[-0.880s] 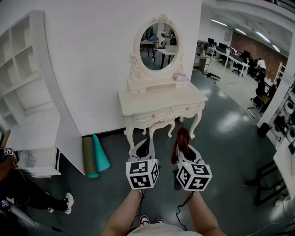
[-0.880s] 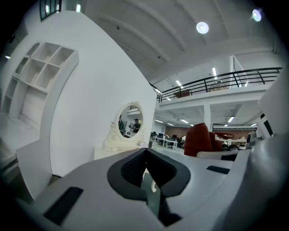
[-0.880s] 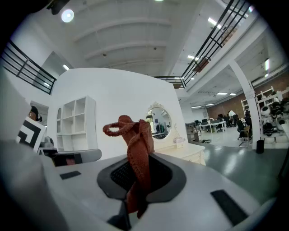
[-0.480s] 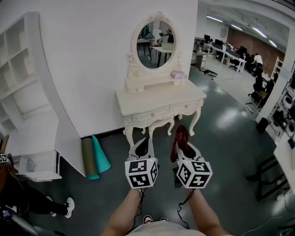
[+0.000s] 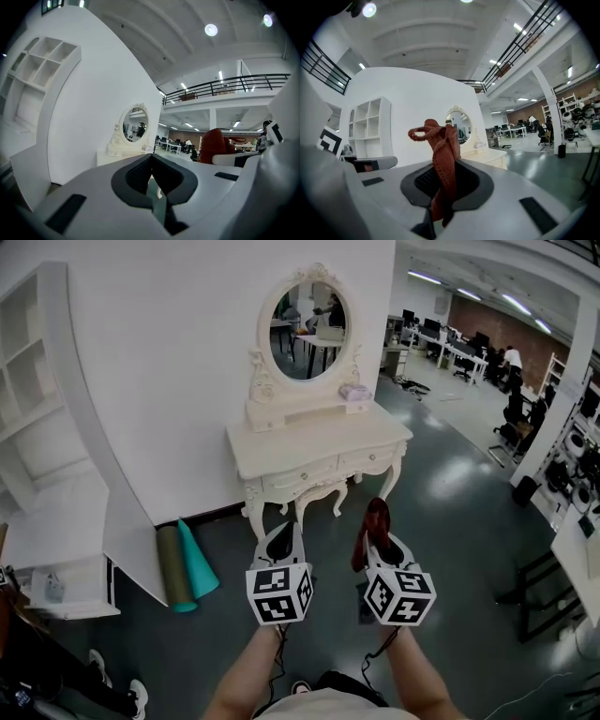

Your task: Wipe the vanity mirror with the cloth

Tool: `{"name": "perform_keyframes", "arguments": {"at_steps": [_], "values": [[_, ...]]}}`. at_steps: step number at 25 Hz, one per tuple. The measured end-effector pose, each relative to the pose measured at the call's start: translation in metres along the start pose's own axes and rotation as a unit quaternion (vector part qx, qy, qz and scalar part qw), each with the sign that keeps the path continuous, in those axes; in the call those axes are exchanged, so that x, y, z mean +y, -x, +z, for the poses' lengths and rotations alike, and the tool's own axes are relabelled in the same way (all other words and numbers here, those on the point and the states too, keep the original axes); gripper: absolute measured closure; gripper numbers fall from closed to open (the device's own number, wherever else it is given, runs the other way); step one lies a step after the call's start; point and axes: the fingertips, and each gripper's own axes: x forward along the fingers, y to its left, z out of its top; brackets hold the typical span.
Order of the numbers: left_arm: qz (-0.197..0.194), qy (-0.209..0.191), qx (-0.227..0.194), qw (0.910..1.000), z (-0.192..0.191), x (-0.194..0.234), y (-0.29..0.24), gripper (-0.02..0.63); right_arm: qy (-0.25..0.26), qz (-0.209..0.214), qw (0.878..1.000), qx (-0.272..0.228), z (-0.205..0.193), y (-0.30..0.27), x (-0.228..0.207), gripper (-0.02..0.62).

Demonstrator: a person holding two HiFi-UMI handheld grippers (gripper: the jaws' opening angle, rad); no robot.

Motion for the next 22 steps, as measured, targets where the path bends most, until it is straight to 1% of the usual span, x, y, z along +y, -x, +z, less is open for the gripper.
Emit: {"name": "perform_keyframes", "arguments": {"at_steps": [4,10,16,22], "values": [[-0.006,-0.002,0.014,0.9999,-0.01,-0.001,-0.013,0.601,-0.009,-0.015,1.0,0.006,-0.003,-0.009,-0.015,0.537],[-0.007,-0.001,0.02,0.9998,-0.018,0.006,-0.05,0.601,-0.016,-0.018,1.0,0.006,-0.008,-0.046,-0.032,0.537],[-0.002,-0.011,0.019,0.9998,-0.013,0.011,-0.113,0.601,-0.028,-0.019,0.999,0.004,-0.003,-0.101,-0.062,0.537],[0.004,-0.007,0.023,0.9997,-0.004,0.01,-0.18,0.601,-0.028,-0.012,0.999,0.011,0.014,-0.162,-0.095,0.537]]}}
